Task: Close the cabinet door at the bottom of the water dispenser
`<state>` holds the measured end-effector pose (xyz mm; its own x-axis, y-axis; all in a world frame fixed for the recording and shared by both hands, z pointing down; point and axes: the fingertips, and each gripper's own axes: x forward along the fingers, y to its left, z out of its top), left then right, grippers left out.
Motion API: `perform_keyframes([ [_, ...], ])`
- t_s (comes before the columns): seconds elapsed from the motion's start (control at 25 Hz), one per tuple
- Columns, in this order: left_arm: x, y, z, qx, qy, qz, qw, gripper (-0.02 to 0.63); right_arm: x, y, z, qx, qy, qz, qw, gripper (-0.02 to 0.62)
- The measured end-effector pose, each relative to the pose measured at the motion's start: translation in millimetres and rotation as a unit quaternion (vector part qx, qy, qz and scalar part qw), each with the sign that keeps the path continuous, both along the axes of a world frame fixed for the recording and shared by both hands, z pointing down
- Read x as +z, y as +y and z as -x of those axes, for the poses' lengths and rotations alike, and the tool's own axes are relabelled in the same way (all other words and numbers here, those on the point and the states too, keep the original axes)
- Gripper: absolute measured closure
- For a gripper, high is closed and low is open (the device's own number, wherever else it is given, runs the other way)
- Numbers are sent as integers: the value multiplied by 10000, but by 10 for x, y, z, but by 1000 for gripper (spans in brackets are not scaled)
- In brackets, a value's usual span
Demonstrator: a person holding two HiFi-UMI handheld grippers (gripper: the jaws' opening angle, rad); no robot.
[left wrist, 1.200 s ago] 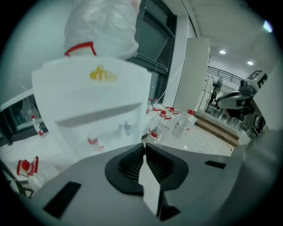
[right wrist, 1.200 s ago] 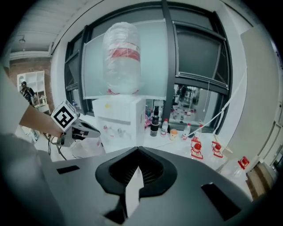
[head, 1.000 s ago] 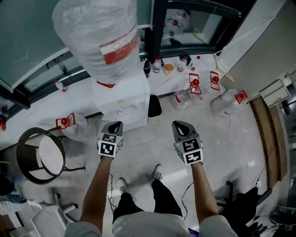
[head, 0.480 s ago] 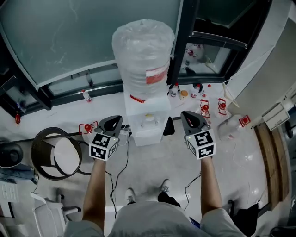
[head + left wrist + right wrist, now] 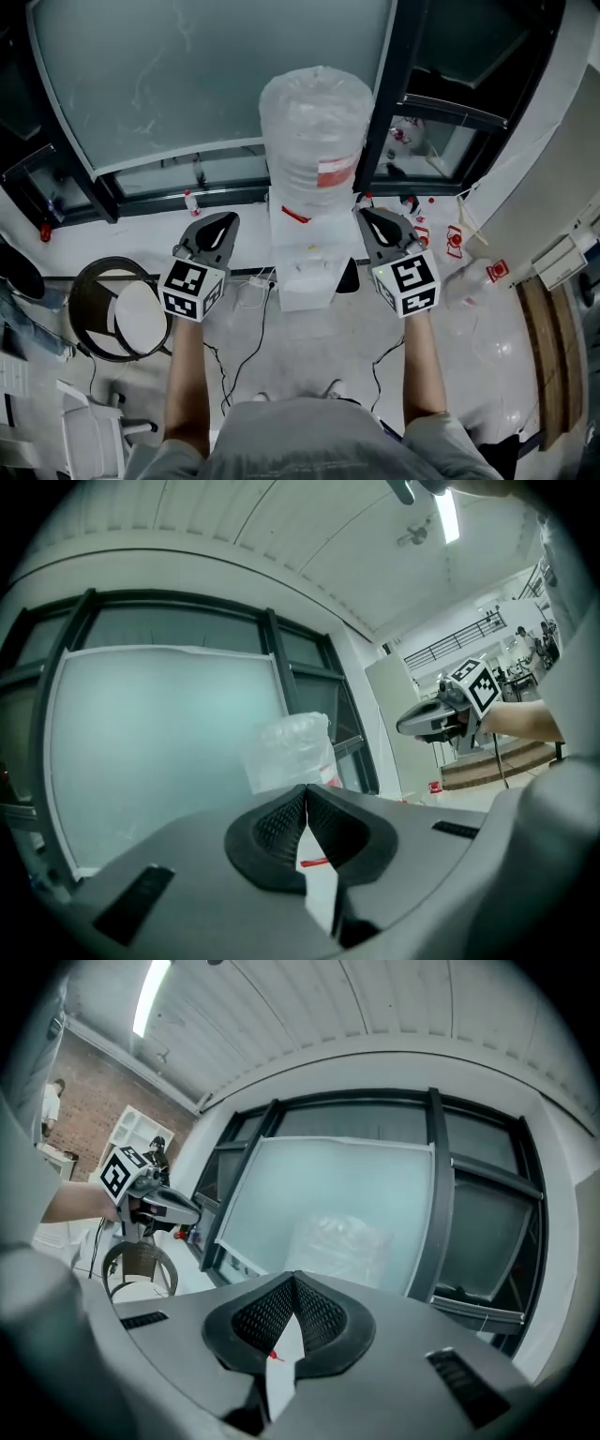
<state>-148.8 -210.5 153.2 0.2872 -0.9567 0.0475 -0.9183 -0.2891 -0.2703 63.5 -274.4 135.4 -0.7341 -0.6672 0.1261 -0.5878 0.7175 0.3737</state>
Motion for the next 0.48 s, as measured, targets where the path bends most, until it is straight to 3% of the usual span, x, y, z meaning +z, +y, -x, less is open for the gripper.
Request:
perform_keyframes([
  [0.2, -323, 106, 12, -90, -54, -454, 9989, 584, -210, 26, 73, -125, 11, -215, 9997, 568],
  [0.48, -421, 109, 13, -155, -209, -561, 9981, 584, -194, -1, 130, -193, 108, -261, 9994, 568],
])
